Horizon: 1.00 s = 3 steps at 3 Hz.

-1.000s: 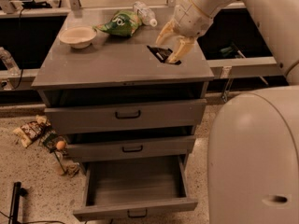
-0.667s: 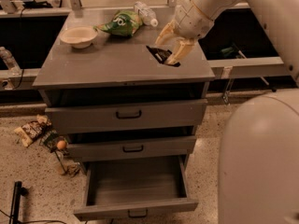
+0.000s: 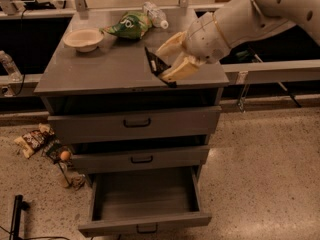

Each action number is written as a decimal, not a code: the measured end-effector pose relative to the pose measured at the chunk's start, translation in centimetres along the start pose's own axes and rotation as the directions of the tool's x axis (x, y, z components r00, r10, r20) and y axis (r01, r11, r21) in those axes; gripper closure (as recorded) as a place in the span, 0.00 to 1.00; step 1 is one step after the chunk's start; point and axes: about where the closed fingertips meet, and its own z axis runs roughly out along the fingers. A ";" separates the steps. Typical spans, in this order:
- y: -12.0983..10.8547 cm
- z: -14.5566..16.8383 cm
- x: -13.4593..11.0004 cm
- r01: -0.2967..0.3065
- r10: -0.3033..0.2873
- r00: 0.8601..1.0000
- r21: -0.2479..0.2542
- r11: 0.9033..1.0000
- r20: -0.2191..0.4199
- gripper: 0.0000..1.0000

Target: Place rxbar chocolate into bottom drawer

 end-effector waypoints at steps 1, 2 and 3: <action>4.1 3.7 0.4 -0.120 0.121 0.991 -0.026 0.992 0.055 1.00; 10.9 10.3 3.7 -0.188 0.190 0.982 -0.104 0.977 0.004 1.00; 15.0 14.6 7.3 -0.199 0.193 0.979 -0.113 0.973 -0.064 1.00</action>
Offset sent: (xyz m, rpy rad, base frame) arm -0.1119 0.0501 -0.2209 -0.0746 0.3329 -0.0532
